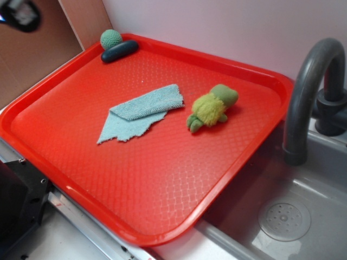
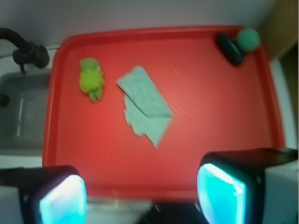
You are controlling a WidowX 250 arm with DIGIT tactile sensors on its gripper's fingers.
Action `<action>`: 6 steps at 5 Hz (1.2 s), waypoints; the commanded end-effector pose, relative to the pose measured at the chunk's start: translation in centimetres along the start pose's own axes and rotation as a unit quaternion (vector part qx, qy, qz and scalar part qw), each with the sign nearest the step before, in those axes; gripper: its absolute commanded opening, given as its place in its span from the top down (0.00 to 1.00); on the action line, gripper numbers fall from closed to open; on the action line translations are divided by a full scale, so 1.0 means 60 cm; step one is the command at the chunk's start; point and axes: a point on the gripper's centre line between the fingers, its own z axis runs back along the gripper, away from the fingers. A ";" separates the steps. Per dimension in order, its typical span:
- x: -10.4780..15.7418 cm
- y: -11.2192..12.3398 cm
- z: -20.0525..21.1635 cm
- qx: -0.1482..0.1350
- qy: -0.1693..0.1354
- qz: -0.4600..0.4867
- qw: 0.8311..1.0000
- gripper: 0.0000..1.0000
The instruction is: Grab the green animal.
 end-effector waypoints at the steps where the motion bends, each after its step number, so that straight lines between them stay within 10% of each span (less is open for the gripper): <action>1: 0.090 -0.045 -0.071 -0.018 -0.031 -0.037 0.999 0.00; 2: 0.121 -0.077 -0.111 -0.072 -0.008 -0.078 0.994 0.00; 6: 0.152 -0.142 -0.303 -0.012 0.095 -0.154 0.983 0.00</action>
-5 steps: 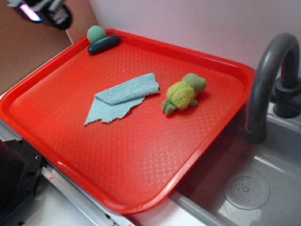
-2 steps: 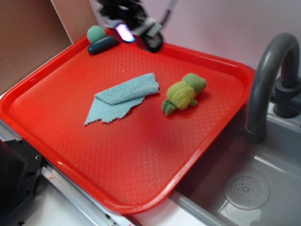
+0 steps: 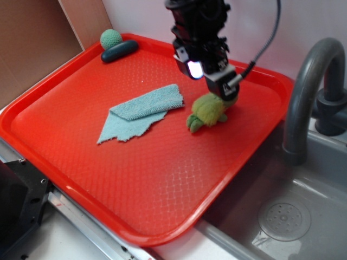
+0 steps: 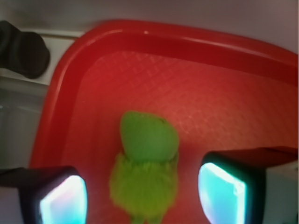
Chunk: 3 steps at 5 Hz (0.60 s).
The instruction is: Grab the green animal.
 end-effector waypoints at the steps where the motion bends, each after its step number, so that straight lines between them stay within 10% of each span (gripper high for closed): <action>1: -0.004 -0.002 -0.024 0.018 0.002 -0.016 1.000 0.00; 3: -0.004 -0.007 -0.068 0.034 0.025 -0.022 0.999 0.00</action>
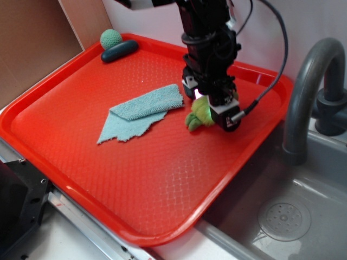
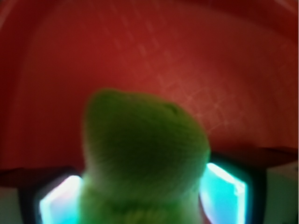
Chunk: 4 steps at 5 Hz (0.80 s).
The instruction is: Grab the green animal.
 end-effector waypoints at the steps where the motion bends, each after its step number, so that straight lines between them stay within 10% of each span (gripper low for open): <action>1: -0.002 -0.013 0.000 0.010 -0.015 -0.002 1.000 1.00; 4: -0.059 0.002 0.166 0.047 -0.010 -0.038 0.998 1.00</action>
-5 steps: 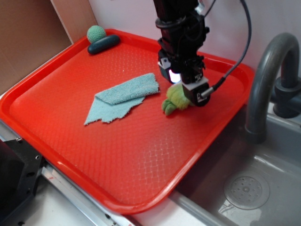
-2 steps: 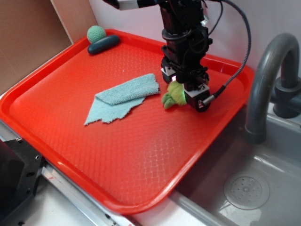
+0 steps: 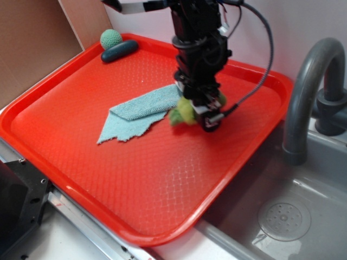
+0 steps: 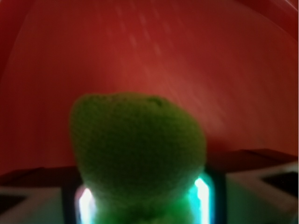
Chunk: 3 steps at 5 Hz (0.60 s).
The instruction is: Grab the green animal.
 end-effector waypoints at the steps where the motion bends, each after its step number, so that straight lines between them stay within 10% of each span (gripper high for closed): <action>1: -0.096 0.006 0.199 -0.015 -0.027 0.048 0.998 1.00; 3: -0.225 0.060 0.293 -0.013 -0.060 0.198 0.978 1.00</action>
